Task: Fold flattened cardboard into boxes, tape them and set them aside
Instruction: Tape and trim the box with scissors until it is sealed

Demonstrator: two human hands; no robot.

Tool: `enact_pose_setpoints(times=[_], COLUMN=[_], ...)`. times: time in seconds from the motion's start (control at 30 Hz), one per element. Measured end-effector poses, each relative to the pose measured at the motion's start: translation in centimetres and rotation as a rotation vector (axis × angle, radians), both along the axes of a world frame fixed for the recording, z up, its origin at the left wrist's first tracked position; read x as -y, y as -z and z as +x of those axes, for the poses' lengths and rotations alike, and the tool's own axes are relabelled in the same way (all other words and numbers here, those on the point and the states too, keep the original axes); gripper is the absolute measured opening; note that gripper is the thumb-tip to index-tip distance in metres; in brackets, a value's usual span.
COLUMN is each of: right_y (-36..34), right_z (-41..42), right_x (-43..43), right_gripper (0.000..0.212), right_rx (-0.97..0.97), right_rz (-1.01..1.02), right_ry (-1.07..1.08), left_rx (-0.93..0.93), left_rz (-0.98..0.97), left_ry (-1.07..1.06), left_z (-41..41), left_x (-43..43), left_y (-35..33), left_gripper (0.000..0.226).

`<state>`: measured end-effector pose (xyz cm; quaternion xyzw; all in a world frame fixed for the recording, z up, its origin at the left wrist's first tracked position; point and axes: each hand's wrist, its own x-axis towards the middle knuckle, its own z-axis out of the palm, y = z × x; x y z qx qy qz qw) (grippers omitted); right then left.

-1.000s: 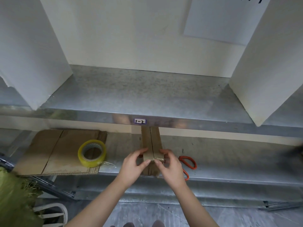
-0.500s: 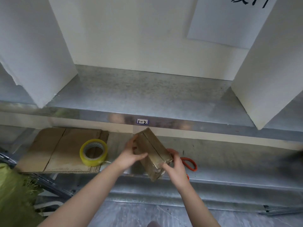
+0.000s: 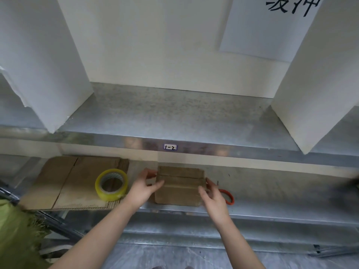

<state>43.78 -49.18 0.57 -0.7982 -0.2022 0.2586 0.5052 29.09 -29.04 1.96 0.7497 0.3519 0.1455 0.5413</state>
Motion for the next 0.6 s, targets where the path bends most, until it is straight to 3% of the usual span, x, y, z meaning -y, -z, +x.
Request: enact_pose_setpoints(times=[0.13,0.27,0.37,0.43,0.53,0.6], right_y=[0.6,0.5,0.6,0.2,0.0,0.5], right_z=[0.2,0.4,0.5,-0.2,-1.8,-2.9], right_x=[-0.7,-1.9,-2.5,-2.8,-3.2,-3.1], right_gripper=[0.054,0.06,0.073,0.08,0.075,0.059], right_rx=[0.111,0.232,0.285,0.184,0.219,0.248], right_rz=[-0.024,-0.108,-0.114,-0.041,-0.039,-0.047], right_ry=[-0.033,0.008,0.016,0.062,0.119,0.09], left_rx=[0.013,0.036,-0.068,-0.11,-0.089,-0.058], left_rz=[-0.059,-0.112,0.05,0.15,0.151,0.168], left_ry=[-0.008,0.074,0.122,0.123,0.089,0.039], left_z=[-1.6,-2.4,-2.3,-2.0,-1.8,-1.7], left_x=[1.4,1.7,0.8,0.7,1.8,2.7], left_y=[0.3,0.4,0.6,0.6,0.8,1.4], left_gripper=[0.047,0.074,0.075,0.075,0.079,0.081])
